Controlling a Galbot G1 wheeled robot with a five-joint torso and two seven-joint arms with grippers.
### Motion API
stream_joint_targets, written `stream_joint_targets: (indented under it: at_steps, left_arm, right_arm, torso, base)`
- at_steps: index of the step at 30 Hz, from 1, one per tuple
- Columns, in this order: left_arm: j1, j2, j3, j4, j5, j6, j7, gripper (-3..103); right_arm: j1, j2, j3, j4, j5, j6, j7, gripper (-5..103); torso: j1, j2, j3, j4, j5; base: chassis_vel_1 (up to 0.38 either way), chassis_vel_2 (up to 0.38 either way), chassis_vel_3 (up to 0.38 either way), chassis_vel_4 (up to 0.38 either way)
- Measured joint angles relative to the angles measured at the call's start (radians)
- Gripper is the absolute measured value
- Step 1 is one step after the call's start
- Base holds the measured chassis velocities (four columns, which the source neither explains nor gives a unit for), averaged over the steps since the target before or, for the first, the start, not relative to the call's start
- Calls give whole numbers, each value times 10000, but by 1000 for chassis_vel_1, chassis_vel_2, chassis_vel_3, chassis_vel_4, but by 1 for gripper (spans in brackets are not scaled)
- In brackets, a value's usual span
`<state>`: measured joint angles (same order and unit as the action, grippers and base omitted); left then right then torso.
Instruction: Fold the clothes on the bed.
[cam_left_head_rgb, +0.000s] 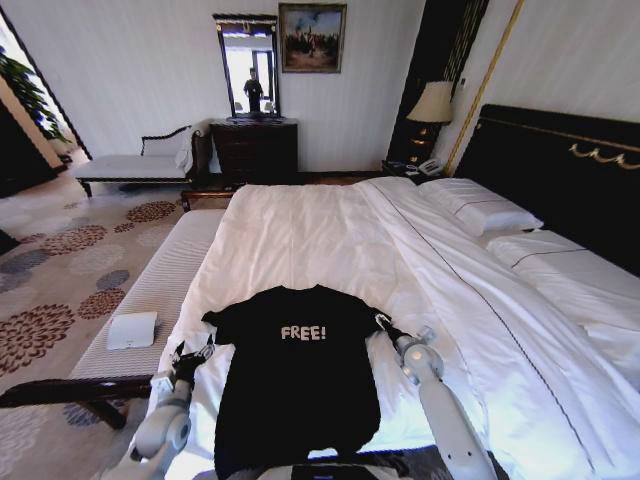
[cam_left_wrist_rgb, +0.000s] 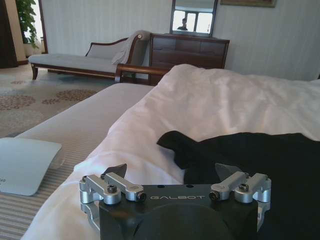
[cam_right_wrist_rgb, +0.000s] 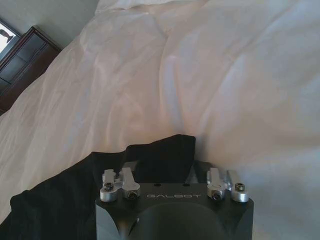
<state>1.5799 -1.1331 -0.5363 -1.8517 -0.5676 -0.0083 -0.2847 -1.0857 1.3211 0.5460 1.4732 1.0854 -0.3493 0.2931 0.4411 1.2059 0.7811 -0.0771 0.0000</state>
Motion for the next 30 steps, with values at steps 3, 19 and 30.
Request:
stream_joint_targets:
  at_steps: [3,19,30]
  left_arm:
    - [135,-72,1,-228,102,-51,13,100]
    - [685,-452,85,-588,426,-338,-65,100]
    - [867,-446,22,-796,455,-450,-35,100]
  right_arm:
    - [44,8,-7,-16,-20,20,-3,51]
    - [-103,7,-47,359,-214,29,37,1]
    - [-269,-73,-179,730,-862,104,-68,0]
  torso:
    - [0,0,0,0,0]
    - [0,0,1,0,0]
    - [2,0,2,-1,-1]
  base:
    - [0,0,0,0]
    - [0,0,0,0]
    - [0,0,0,0]
